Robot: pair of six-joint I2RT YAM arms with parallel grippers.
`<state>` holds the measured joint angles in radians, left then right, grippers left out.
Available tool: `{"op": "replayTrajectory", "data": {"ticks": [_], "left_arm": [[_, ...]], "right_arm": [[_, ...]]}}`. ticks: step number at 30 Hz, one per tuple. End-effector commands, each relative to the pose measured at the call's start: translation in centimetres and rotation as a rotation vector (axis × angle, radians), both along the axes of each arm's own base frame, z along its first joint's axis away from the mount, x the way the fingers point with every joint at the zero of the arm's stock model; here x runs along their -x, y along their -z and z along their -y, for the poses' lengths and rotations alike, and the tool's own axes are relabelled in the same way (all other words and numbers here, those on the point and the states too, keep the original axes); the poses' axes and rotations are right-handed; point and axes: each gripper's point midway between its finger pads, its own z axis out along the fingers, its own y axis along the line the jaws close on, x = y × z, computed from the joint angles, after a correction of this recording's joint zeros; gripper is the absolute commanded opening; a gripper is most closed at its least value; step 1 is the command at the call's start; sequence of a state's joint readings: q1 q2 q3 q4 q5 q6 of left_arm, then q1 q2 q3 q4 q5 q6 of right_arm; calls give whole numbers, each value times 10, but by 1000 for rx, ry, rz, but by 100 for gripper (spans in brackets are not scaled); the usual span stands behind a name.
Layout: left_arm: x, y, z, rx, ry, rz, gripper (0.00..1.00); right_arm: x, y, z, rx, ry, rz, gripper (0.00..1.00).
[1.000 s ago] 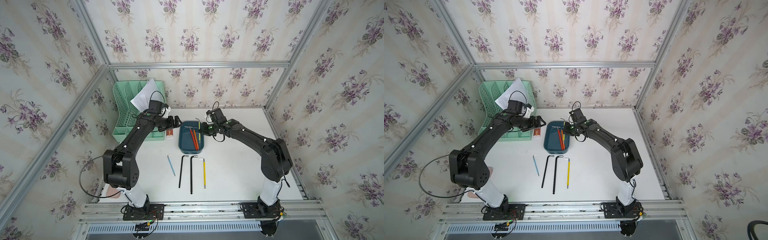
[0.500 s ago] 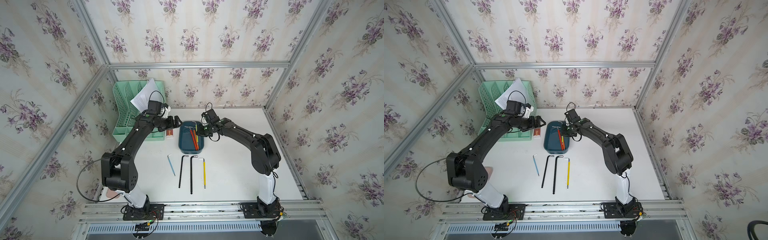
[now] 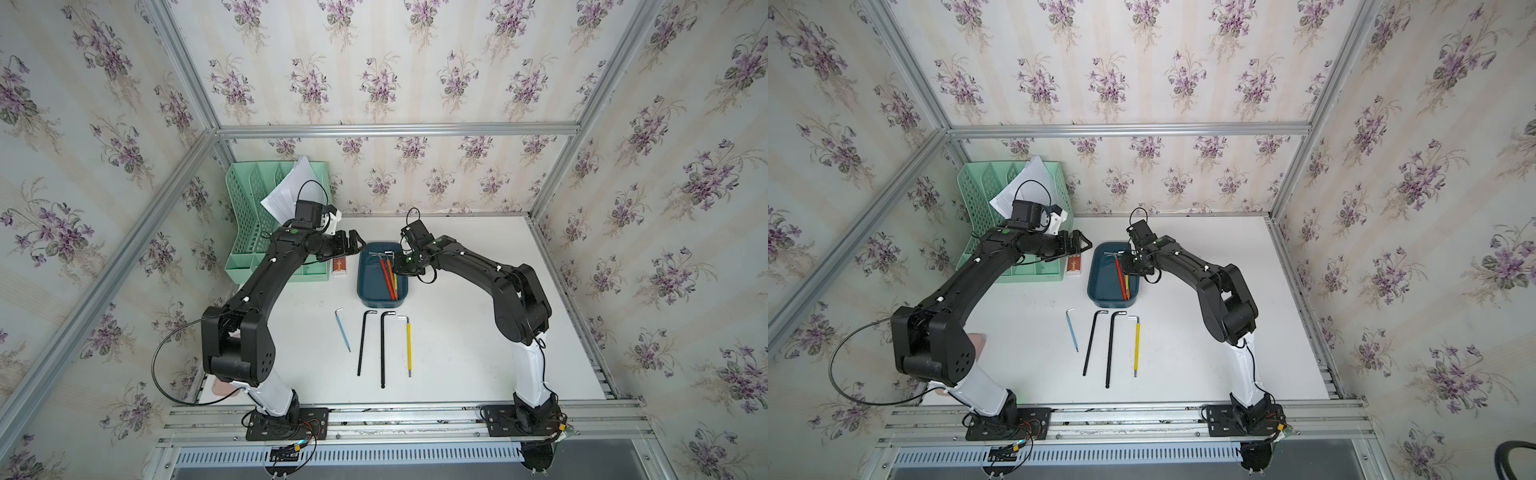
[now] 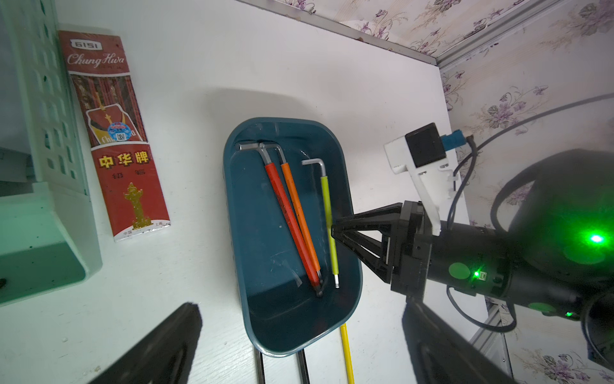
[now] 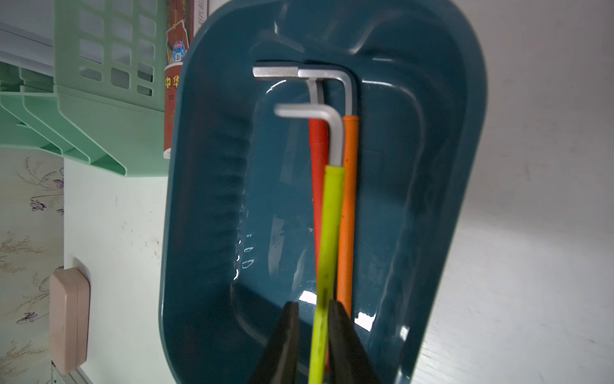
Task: Put the hex key on the desktop into the storage box
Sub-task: Place the Allen key in the storage box, then pick up the Allen key from the center of the board.
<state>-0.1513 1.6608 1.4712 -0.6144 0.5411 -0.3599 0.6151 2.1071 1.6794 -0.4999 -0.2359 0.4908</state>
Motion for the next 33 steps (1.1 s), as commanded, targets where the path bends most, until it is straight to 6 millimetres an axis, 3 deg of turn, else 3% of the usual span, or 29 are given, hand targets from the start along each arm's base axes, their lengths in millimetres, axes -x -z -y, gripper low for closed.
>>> {"op": "replayTrajectory", "data": {"ticks": [1,8,15,19,23,26,33], "left_arm": [[-3,0,0,2,-5,3,99],[-3,2,0,-1,-4,-7,99],[-4,7,1,2,-2,-21,99],[-5,8,2,2,1,-25,99],[-4,6,2,3,1,-19,99],[-5,4,2,12,2,-16,99],[-3,4,4,18,5,-19,99]], "right_arm": [[-2,-4,0,8,-11,16,27],[-4,-20,2,13,-15,47,29],[1,-54,16,0,12,145,29],[12,-78,34,-9,50,218,29],[35,-88,51,-22,47,241,30],[57,-85,53,-73,8,220,29],[98,-51,76,-40,25,96,29]]}}
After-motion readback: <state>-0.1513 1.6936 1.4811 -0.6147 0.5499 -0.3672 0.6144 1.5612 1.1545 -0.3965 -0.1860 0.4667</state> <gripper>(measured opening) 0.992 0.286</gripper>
